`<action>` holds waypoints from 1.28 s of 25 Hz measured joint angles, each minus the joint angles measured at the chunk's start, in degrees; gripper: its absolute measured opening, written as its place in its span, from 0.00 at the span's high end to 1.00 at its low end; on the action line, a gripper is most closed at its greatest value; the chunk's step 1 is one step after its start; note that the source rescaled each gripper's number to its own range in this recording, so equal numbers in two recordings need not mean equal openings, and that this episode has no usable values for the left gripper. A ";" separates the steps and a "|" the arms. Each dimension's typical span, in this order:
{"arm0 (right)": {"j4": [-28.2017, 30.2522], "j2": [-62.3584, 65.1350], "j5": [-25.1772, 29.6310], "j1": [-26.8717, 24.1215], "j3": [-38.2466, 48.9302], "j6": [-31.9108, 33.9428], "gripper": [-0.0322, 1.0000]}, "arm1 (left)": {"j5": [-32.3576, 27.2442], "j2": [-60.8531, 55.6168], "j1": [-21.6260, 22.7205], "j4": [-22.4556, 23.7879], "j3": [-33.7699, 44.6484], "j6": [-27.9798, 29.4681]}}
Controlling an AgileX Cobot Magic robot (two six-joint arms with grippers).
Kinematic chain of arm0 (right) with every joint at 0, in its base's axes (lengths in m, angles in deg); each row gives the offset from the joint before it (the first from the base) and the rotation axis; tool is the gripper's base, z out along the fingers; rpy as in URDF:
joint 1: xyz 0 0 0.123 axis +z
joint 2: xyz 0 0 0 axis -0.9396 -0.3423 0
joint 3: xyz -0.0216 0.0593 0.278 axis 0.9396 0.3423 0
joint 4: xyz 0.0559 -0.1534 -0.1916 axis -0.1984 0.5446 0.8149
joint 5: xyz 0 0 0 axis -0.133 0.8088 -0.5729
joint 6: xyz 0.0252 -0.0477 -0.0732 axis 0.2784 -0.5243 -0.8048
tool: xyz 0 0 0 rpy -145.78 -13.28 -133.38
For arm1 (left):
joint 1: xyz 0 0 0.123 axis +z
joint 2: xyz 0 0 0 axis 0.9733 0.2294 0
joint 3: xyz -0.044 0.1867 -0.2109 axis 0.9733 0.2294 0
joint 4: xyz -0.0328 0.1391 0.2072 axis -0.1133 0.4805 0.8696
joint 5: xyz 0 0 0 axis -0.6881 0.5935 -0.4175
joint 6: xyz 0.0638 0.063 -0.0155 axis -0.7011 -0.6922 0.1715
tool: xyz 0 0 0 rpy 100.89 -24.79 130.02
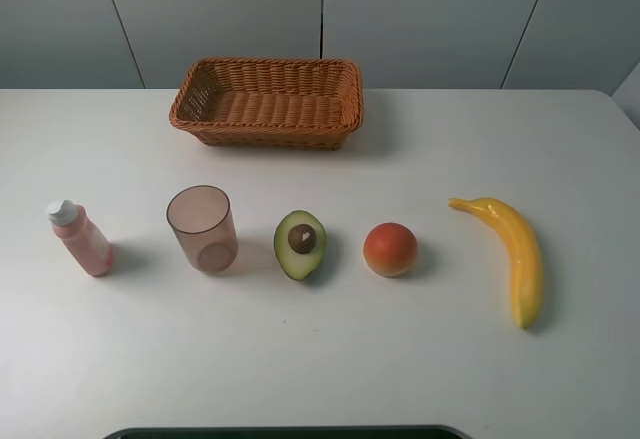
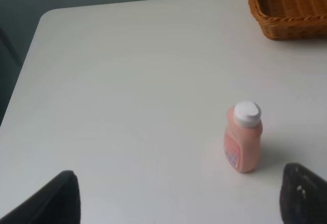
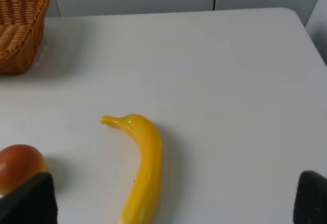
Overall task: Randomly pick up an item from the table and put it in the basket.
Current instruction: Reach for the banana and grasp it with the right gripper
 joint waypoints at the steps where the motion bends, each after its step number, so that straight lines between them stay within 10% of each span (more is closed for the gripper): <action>1: 0.00 0.00 0.00 0.00 0.00 0.00 0.00 | 0.00 0.00 0.00 0.00 0.00 0.00; 32: 0.00 0.00 0.00 0.00 0.00 0.00 0.00 | 0.00 0.00 0.00 0.00 0.00 0.00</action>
